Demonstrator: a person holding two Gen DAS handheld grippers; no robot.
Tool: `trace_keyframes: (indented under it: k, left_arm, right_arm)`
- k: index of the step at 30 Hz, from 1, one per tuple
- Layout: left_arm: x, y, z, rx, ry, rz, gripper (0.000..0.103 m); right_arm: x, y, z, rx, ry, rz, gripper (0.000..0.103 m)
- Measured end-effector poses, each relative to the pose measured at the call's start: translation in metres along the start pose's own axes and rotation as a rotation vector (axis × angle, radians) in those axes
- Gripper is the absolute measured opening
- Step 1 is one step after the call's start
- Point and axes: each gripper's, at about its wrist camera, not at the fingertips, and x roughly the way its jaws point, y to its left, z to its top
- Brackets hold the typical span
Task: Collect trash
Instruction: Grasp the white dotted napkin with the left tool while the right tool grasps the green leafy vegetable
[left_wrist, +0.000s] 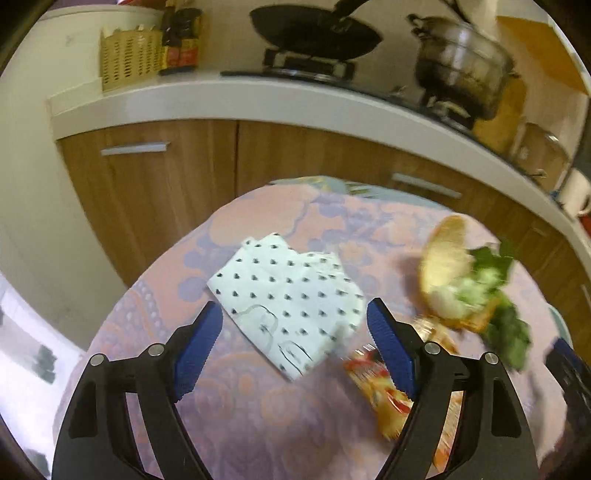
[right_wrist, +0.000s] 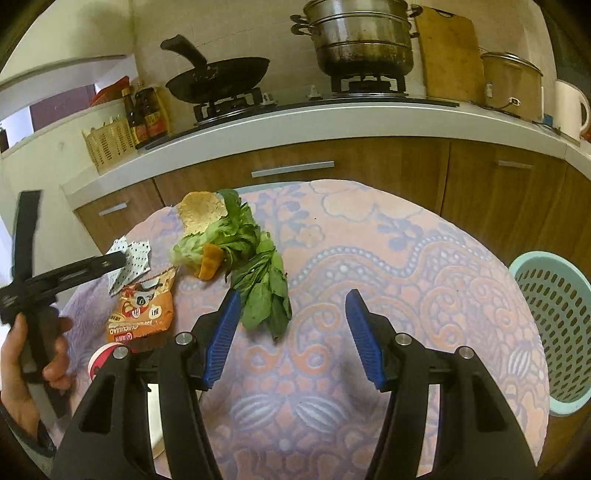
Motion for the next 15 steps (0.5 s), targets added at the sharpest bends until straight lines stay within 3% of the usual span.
trace_keyframes:
  k: [6, 11, 15]
  left_arm:
    - [0.012, 0.004, -0.002, -0.008, 0.035, 0.012, 0.075]
    - [0.01, 0.005, -0.003, -0.018, 0.018, 0.023, 0.055]
    - [0.008, 0.009, -0.002, -0.039, 0.006, 0.019, 0.044]
  right_arm:
    - [0.003, 0.005, 0.0, -0.026, 0.022, 0.002, 0.056]
    - [0.009, 0.002, 0.007, 0.012, 0.104, 0.055, 0.056]
    - [0.01, 0.01, 0.021, -0.031, 0.114, 0.051, 0.056]
